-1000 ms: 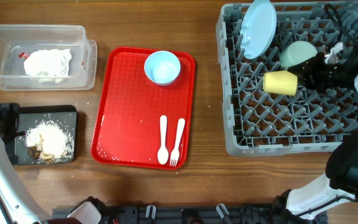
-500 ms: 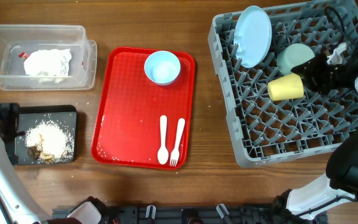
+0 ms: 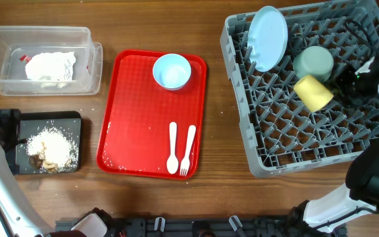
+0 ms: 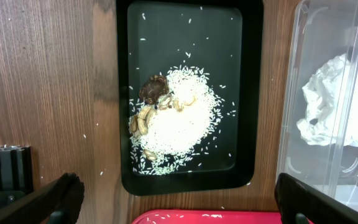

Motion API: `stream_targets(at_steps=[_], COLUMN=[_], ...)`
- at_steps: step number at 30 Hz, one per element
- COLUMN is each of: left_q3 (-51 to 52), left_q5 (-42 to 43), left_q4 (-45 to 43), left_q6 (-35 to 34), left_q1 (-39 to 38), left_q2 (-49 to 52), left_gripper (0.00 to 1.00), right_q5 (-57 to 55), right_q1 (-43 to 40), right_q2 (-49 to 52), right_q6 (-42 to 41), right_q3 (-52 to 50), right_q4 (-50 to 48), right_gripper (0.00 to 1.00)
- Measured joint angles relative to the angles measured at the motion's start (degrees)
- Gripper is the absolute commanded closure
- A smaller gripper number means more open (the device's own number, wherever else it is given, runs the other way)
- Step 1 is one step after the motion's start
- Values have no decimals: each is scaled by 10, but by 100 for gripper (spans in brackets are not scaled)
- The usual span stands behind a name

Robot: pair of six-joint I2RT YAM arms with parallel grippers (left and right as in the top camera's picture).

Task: Sort waste into correct bins and load items into the dishwasher rack
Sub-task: 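Turn the cup upside down and set it in the rack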

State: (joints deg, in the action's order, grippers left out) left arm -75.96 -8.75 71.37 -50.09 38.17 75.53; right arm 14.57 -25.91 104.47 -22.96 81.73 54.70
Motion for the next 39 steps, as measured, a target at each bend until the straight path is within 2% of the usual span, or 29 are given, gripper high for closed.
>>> stream_targets(at_steps=[7,10,11,13,17,22,31,39], left_q3=[0,0,0,0,0,0,0,0], left_q5=[0,0,0,0,0,0,0,0], left_q4=[0,0,0,0,0,0,0,0], left_q6=[0,0,0,0,0,0,0,0], left_q1=[0,0,0,0,0,0,0,0], left_q2=[0,0,0,0,0,0,0,0], left_gripper=[0,0,0,0,0,0,0,0], right_q5=[-57,-54,-38,-14,23,-17,-124,-147], right_q1=[-12,-12,-11,-4,61,150,156,156], right_q2=[1,-3,-10,-18,-31,-31,-10,18], right_q6=[-4,-6,2,12,47,44,-13,-17], right_q3=[104,131,132,132,132,125,101,94], right_q4=[75,82,86,88,91,87,108,117], right_gripper=[58,73,86,95,96,96,96,96])
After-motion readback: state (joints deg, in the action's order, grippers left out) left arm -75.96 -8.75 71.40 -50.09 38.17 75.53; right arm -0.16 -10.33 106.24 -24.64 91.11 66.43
